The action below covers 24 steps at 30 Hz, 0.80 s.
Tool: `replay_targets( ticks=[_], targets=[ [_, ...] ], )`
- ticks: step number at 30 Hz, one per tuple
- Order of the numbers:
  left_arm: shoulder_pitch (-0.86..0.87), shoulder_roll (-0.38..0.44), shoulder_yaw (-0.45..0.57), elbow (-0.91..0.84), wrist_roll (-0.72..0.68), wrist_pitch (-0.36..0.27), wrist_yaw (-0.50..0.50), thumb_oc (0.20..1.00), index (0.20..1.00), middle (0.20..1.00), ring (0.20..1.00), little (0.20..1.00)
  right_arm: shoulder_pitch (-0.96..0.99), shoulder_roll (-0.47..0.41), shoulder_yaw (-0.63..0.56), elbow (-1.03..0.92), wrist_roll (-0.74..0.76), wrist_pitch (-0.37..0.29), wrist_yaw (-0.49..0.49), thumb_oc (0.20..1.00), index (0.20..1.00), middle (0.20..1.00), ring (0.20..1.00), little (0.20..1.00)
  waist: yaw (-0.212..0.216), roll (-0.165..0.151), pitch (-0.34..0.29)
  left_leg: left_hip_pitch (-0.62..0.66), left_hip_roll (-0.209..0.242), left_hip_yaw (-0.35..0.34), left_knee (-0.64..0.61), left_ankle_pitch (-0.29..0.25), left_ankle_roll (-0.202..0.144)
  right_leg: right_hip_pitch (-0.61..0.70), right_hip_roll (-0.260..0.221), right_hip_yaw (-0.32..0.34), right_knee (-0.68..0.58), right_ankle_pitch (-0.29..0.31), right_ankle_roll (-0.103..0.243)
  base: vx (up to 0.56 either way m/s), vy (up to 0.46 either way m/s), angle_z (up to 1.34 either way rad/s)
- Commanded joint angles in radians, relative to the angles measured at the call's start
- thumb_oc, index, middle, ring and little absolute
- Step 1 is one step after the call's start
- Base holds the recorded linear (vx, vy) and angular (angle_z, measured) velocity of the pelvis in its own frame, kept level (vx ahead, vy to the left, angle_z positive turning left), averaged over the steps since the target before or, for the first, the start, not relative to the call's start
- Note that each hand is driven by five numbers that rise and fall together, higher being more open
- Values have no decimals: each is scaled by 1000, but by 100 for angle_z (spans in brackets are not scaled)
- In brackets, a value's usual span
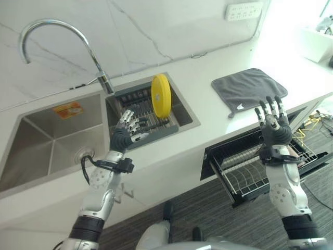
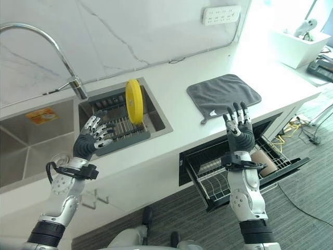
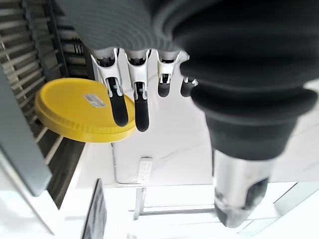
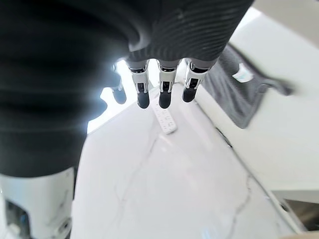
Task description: Place the dishes in the dishwasher.
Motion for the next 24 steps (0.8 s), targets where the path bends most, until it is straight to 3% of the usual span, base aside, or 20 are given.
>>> replay_targets(
  ticks=[1, 5, 8, 10, 12, 18, 24],
  targets=[
    [-39, 50, 24, -32, 12, -76, 21, 1000, 1000, 1000, 1000, 1000, -34, -12, 13, -52, -40, -25, 3, 1000, 1000, 1000, 1000, 1000, 10, -7, -61, -9, 29, 111, 46, 35, 16, 12, -35, -119, 28, -44, 142, 119, 135, -56],
    [-52, 49, 21, -30, 16, -68, 31, 1000, 1000, 1000, 1000, 1000, -3, -32, -5, -71, -32, 10, 45, 1000, 1000, 1000, 1000, 1000, -13, -4, -83, 32, 45, 148, 32, 15, 20, 3, -59, -149, 38, -51, 154, 130, 119, -42],
    [-74, 52, 11, -20, 23, -55, 33, 1000, 1000, 1000, 1000, 1000, 14, -50, -24, -85, -16, 29, 57, 1000, 1000, 1000, 1000, 1000, -24, -8, -99, 41, 31, 143, 46, -9, 32, -7, -61, -145, 53, -63, 152, 112, 78, -39],
    [-71, 52, 8, -16, 30, -62, 38, 1000, 1000, 1000, 1000, 1000, 14, -47, -19, -85, -12, 32, 66, 1000, 1000, 1000, 1000, 1000, -16, -11, -101, 42, 26, 142, 47, -15, 36, -13, -73, -172, 55, -59, 158, 32, -1, -10],
    [-58, 56, 17, -24, 48, -68, 60, 1000, 1000, 1000, 1000, 1000, -8, -32, 14, -71, -24, 29, 81, 1000, 1000, 1000, 1000, 1000, 12, -11, -105, 64, 36, 168, 22, -18, 36, -10, -104, -251, 52, -55, 174, -8, -47, -15],
    [-53, 69, 24, -31, 44, -70, 60, 1000, 1000, 1000, 1000, 1000, -27, -30, 61, -71, -42, 19, 72, 1000, 1000, 1000, 1000, 1000, 40, -3, -115, 67, 63, 189, -20, 2, 16, -8, -127, -314, 2, -34, 183, -17, -37, -32],
    [-49, 78, 45, -56, 20, -64, 61, 1000, 1000, 1000, 1000, 1000, -107, -107, 153, -92, -255, 87, 94, 1000, 1000, 1000, 1000, 1000, 81, -4, -122, 36, 83, 180, -20, 13, -4, -14, -140, -396, 2, -40, 185, -51, -21, 22]
  ],
)
